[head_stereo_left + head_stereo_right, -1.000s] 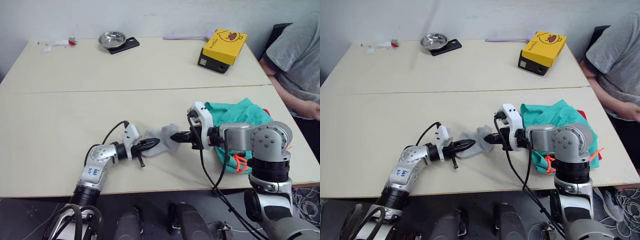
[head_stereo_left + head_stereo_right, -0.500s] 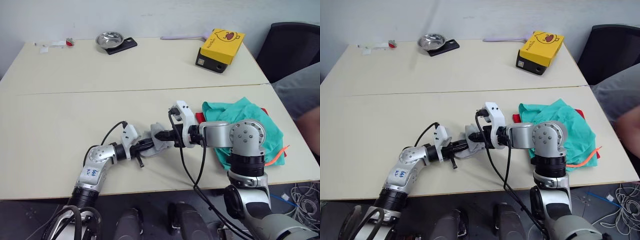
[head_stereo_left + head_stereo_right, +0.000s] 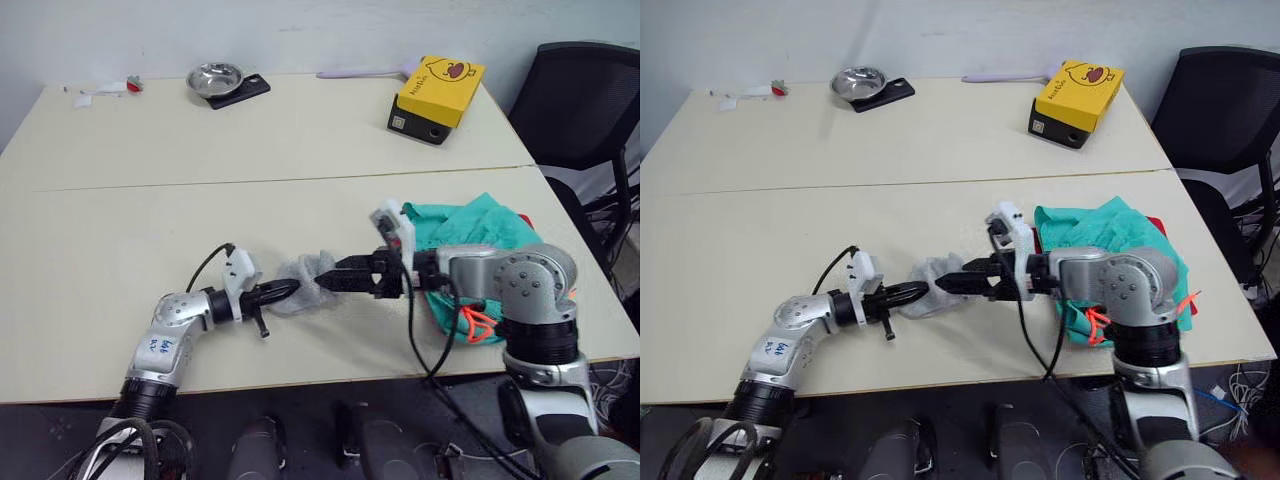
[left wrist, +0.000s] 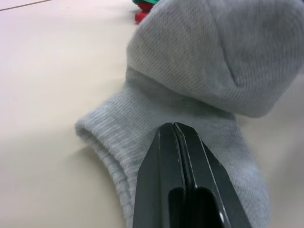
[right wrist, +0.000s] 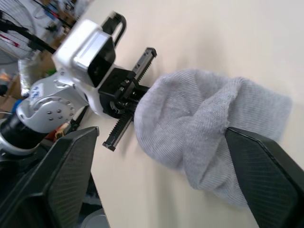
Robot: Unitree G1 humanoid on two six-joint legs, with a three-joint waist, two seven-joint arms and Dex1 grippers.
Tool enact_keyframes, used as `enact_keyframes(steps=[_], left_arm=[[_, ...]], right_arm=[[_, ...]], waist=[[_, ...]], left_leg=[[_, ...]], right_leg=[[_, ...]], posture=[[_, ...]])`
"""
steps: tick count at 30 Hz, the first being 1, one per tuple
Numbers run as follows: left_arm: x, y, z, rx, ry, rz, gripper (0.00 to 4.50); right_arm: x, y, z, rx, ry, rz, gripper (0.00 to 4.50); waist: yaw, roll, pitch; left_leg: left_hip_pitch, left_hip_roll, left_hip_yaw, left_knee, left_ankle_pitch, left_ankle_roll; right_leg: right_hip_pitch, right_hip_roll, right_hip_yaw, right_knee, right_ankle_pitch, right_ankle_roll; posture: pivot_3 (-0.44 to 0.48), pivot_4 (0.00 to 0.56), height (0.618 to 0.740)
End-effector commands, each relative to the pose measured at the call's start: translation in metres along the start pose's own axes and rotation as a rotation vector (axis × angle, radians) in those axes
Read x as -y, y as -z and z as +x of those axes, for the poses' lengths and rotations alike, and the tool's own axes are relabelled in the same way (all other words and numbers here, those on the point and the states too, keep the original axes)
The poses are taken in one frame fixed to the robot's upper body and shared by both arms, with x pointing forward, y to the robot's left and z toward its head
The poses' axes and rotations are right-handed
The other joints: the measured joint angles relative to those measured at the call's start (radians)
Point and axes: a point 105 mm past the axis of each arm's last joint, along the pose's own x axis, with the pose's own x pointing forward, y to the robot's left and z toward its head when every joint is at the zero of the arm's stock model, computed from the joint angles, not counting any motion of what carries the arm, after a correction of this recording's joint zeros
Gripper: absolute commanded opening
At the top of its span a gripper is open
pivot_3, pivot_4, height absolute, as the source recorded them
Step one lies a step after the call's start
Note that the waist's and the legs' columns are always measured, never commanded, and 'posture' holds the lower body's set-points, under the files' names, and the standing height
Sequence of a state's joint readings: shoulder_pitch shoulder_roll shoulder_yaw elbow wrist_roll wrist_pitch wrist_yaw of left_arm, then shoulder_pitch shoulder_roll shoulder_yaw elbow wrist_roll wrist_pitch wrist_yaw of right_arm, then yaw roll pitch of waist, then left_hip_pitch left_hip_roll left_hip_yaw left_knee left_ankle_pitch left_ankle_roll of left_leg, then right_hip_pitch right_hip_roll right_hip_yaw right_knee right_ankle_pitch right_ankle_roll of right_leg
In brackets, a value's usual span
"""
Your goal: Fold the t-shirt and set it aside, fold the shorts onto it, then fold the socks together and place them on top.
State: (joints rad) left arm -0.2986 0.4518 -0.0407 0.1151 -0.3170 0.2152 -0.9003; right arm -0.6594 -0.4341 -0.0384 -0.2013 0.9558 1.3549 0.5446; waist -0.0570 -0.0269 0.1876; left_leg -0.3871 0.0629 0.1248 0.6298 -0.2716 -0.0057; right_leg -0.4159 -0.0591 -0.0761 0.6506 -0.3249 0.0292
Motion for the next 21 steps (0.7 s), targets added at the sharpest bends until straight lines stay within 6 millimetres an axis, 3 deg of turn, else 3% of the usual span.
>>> enact_keyframes(steps=[1, 5, 8, 10, 14, 17, 19, 20, 21], left_arm=[[-0.005, -0.002, -0.015, 0.003, -0.023, -0.023, 0.00], [-0.006, -0.009, -0.020, 0.026, -0.020, -0.027, 0.00], [-0.006, -0.008, -0.024, 0.010, -0.021, -0.013, 0.00], [-0.006, -0.008, -0.025, 0.011, -0.020, -0.012, 0.00], [-0.006, -0.008, -0.024, 0.015, -0.019, -0.013, 0.00], [-0.006, -0.007, -0.023, 0.015, -0.017, -0.014, 0.00], [-0.005, -0.006, -0.022, 0.012, -0.015, -0.014, 0.00], [-0.005, -0.006, -0.022, 0.011, -0.014, -0.014, 0.00], [-0.005, -0.005, -0.021, 0.010, -0.014, -0.015, 0.00]], right_arm=[[-0.004, -0.011, -0.008, 0.085, -0.064, -0.056, 4.20], [0.006, -0.011, -0.012, 0.123, -0.046, -0.052, 4.20], [0.032, -0.004, -0.012, 0.123, 0.089, -0.108, 4.02], [0.043, 0.001, -0.011, 0.099, 0.153, -0.177, 3.56], [0.052, 0.014, -0.001, 0.025, 0.216, -0.332, 2.19], [0.046, 0.017, 0.008, 0.024, 0.184, -0.401, 1.09], [0.032, 0.009, 0.016, 0.089, 0.130, -0.428, 0.33], [0.025, 0.004, 0.019, 0.120, 0.106, -0.438, 0.03], [0.020, 0.001, 0.021, 0.142, 0.087, -0.441, 0.03]], waist=[[0.000, 0.000, 0.000], [0.004, -0.001, 0.001], [0.007, -0.001, 0.001], [0.007, -0.001, 0.001], [0.006, -0.001, 0.001], [0.007, -0.001, 0.001], [0.008, -0.001, 0.001], [0.006, -0.001, 0.001], [0.006, -0.001, 0.001]], left_leg=[[0.000, 0.000, 0.000, 0.000, 0.000, 0.000], [-0.001, 0.000, 0.000, -0.001, 0.000, 0.000], [-0.002, 0.000, 0.000, 0.000, 0.000, 0.000], [-0.003, 0.000, 0.000, 0.000, -0.001, 0.001], [-0.003, 0.000, 0.000, -0.001, -0.002, 0.000], [-0.003, 0.000, 0.000, -0.001, -0.002, 0.000], [-0.003, 0.000, 0.000, -0.001, -0.002, 0.000], [-0.003, 0.000, 0.001, -0.001, -0.002, 0.000], [-0.003, 0.000, 0.001, -0.001, -0.002, 0.000]], right_leg=[[0.000, 0.000, 0.000, 0.000, 0.000, 0.000], [-0.001, 0.000, 0.000, 0.000, 0.000, 0.000], [-0.001, 0.000, 0.000, -0.003, 0.000, 0.000], [-0.001, -0.001, 0.000, -0.004, 0.001, 0.001], [-0.001, -0.001, 0.000, -0.006, 0.000, 0.001], [-0.002, 0.000, -0.001, -0.006, 0.000, 0.001], [-0.001, 0.000, -0.001, -0.006, 0.001, 0.001], [-0.001, -0.001, -0.001, -0.006, 0.001, 0.001], [-0.001, -0.001, 0.000, -0.005, 0.001, 0.001]], posture=[[0.000, 0.150, 0.740], [0.000, 0.150, 0.740], [0.000, 0.150, 0.740], [0.000, 0.150, 0.740], [0.000, 0.150, 0.740], [0.000, 0.150, 0.740], [0.000, 0.150, 0.740], [0.000, 0.150, 0.740], [0.000, 0.150, 0.740]])
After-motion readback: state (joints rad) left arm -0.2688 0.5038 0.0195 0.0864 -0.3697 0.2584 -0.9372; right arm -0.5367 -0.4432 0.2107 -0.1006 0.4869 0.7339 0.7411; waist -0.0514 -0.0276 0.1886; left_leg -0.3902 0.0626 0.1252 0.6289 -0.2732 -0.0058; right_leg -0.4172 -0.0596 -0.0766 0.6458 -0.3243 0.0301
